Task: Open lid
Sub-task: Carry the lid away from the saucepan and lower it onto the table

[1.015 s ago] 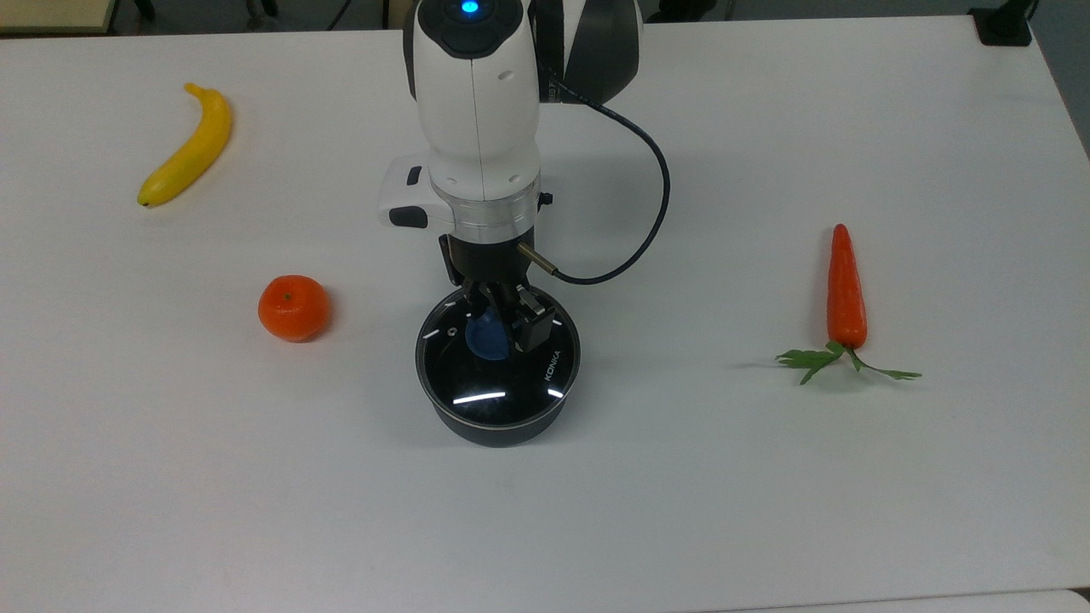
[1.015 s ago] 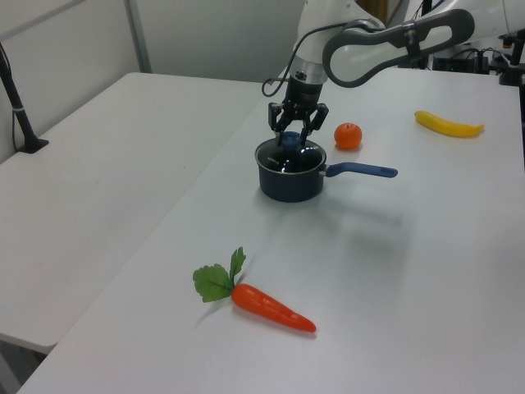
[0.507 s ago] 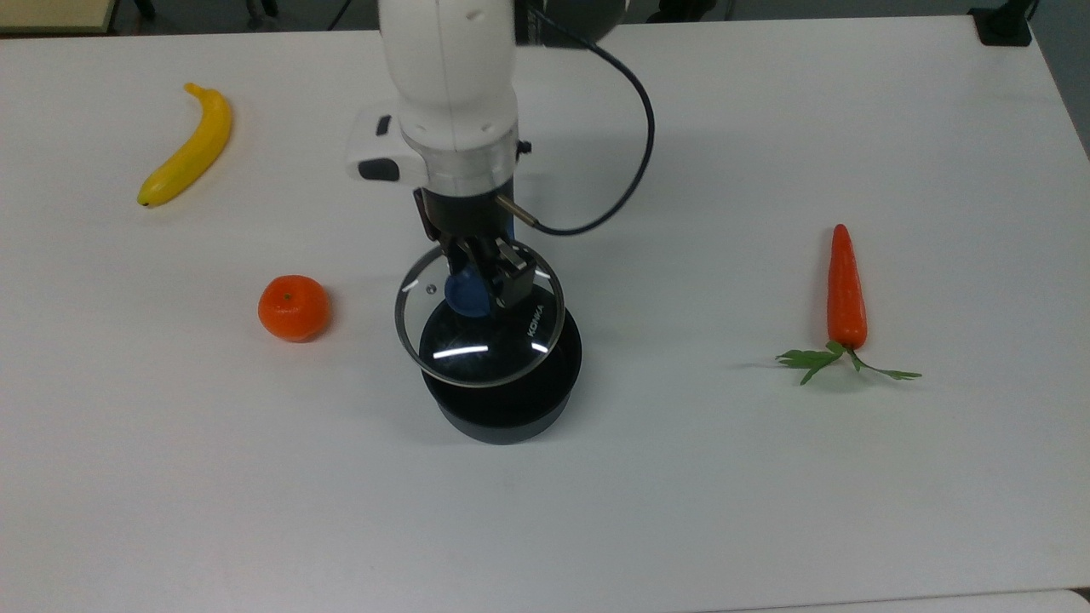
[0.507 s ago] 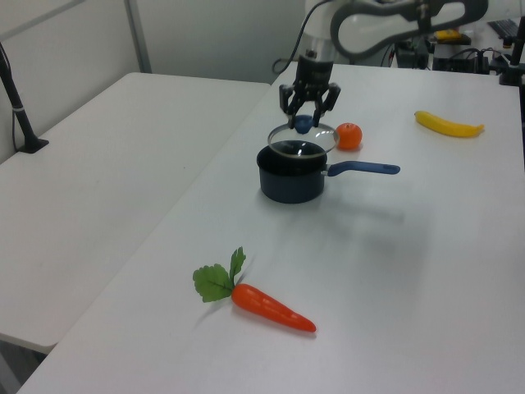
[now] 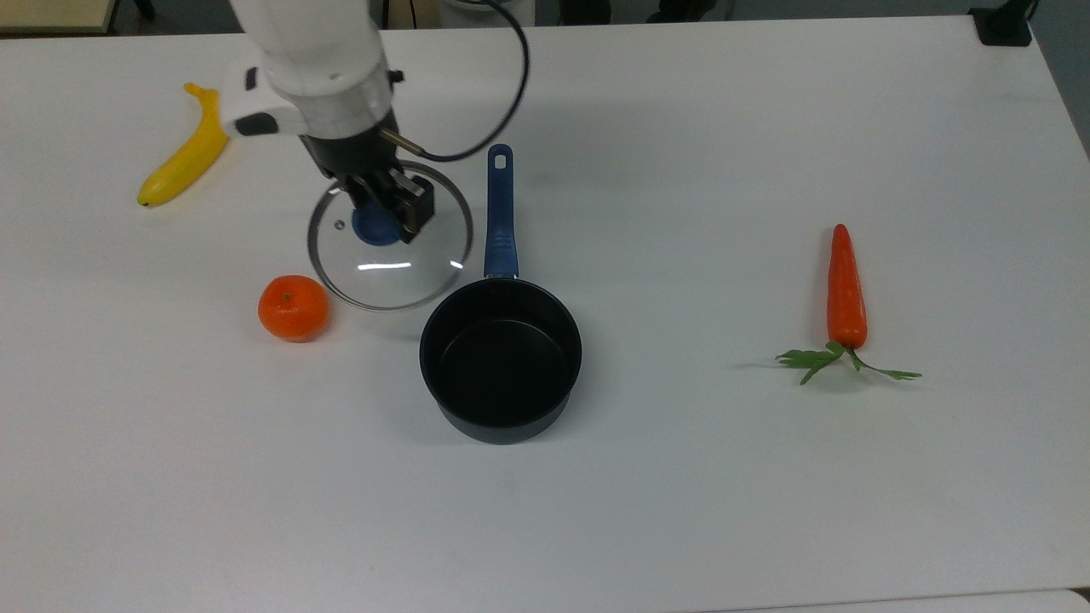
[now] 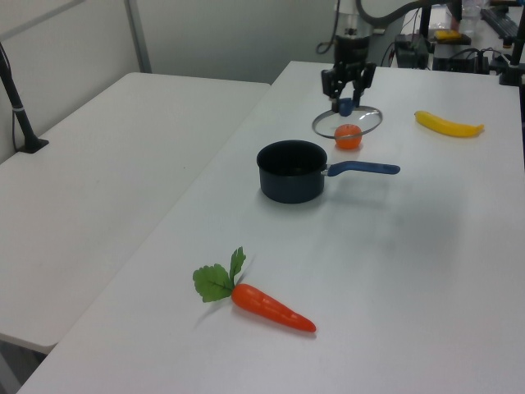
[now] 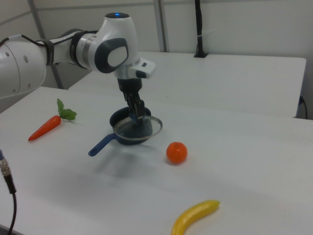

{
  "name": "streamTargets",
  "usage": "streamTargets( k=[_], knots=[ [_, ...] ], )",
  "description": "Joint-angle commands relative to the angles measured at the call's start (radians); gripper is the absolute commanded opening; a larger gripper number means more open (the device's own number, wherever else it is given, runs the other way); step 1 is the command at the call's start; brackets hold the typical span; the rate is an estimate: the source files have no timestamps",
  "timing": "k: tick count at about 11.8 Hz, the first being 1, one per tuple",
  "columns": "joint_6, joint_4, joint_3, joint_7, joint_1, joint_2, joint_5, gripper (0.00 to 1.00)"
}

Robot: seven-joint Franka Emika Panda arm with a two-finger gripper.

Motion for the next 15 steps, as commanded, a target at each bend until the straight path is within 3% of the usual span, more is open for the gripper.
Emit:
streamTargets(
  k=[1,6,9,15],
  knots=[
    [-0.008,-0.192,-0.004,-0.194,-0.078,-0.158,0.02,0.39],
    [0.01,-0.358,-0.005,-0.416,-0.144,-0.192,0.008,0.39],
    [0.131,-0.428,-0.017,-0.474,-0.156,-0.178,0.004,0.39],
    [0.242,-0.432,-0.042,-0.503,-0.152,-0.103,0.008,0.4]
  ],
)
